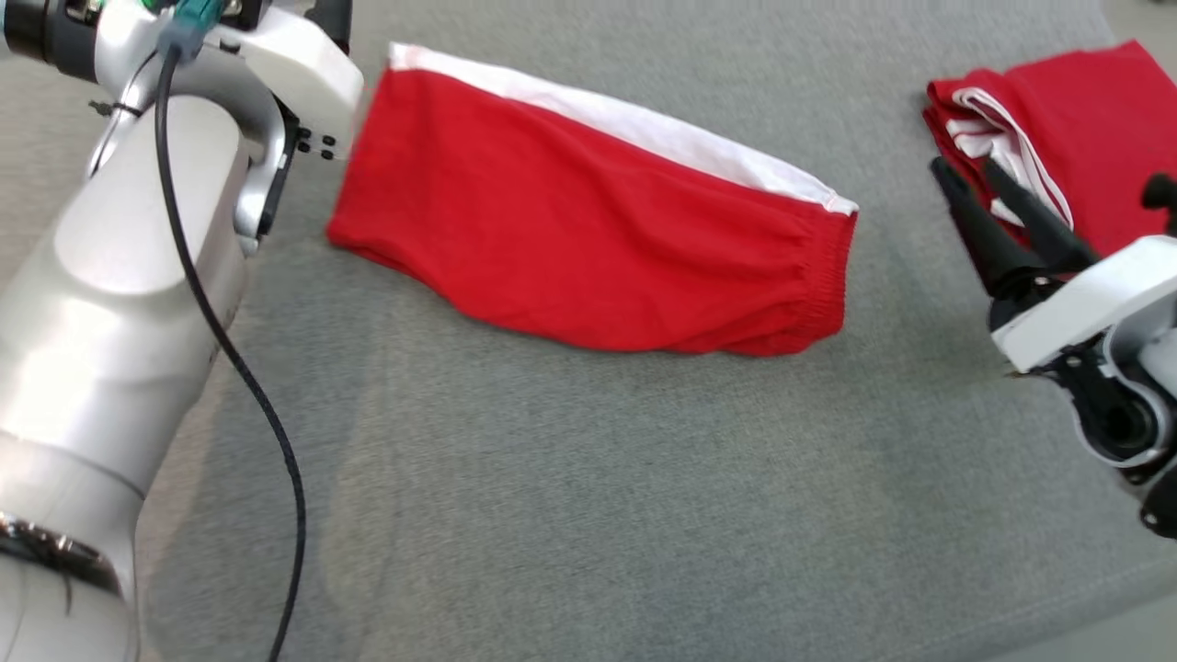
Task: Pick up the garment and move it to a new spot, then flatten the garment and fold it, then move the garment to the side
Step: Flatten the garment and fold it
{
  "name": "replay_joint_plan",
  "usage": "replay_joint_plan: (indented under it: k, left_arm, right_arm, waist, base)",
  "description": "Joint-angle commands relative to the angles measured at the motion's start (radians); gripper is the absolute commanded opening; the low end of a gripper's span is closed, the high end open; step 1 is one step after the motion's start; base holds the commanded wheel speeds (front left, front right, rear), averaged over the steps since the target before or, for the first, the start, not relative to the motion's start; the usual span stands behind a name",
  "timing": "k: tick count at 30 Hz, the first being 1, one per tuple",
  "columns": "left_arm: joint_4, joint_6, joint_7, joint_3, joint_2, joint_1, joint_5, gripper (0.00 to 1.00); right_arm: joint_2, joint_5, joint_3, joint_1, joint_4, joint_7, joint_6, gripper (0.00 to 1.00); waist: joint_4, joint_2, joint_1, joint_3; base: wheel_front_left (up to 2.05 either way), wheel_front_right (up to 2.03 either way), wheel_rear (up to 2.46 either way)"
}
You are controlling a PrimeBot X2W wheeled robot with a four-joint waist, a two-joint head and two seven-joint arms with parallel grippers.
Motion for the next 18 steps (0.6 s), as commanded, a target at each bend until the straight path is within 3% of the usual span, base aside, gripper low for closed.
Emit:
replay_joint_plan:
  k: [1,3,5,6,9,10,11,18]
  left_arm:
    - [-0.065,0.023,-0.005,0.029,0.014,0.029,0.000,1.00]
    - [-0.110,0.036,-0.005,0.045,0.024,0.059,0.005,1.00]
    - [-0.210,0.066,-0.004,0.080,0.044,0.130,0.013,1.00]
    - [-0.313,0.097,-0.005,0.115,0.063,0.203,0.024,1.00]
    - [-0.449,0.136,-0.005,0.154,0.075,0.330,0.039,1.00]
    - [-0.564,0.171,-0.005,0.197,0.082,0.458,0.045,1.00]
    - [-0.599,0.181,-0.005,0.208,0.082,0.497,0.050,1.00]
    - [-0.783,0.221,-0.005,0.292,0.044,0.766,0.087,1.00]
  right_arm:
    - [-0.016,-0.054,-0.018,0.013,0.004,-0.012,0.000,1.00]
    - [-0.021,-0.093,-0.039,0.020,0.008,-0.015,0.000,1.00]
    - [-0.024,-0.206,-0.122,0.038,0.003,-0.016,0.000,1.00]
    - [-0.010,-0.334,-0.216,0.081,-0.023,-0.015,0.000,1.00]
    - [0.017,-0.513,-0.366,0.167,-0.071,-0.015,0.000,1.00]
    - [0.052,-0.682,-0.491,0.262,-0.137,-0.015,0.000,1.00]
    - [0.065,-0.732,-0.526,0.296,-0.158,-0.015,0.000,1.00]
    - [0.172,-0.893,-0.694,0.485,-0.264,-0.015,0.000,1.00]
  waist:
    - [0.043,0.0000,0.0000,-0.047]
    - [0.054,0.0000,0.0000,-0.059]
    - [0.077,0.0000,0.0000,-0.085]
    - [0.102,0.0000,0.0000,-0.109]
    - [0.144,0.0000,0.0000,-0.145]
    - [0.187,0.0000,0.0000,-0.179]
    - [0.202,0.0000,0.0000,-0.189]
    - [0.269,0.0000,0.0000,-0.240]
  base:
    - [0.00,0.00,0.00]
    - [0.00,0.00,0.00]
    - [0.00,0.00,0.00]
    - [0.00,0.00,0.00]
    - [0.00,0.00,0.00]
    - [0.00,0.00,0.00]
    - [0.00,0.00,0.00]
    - [0.00,0.00,0.00]
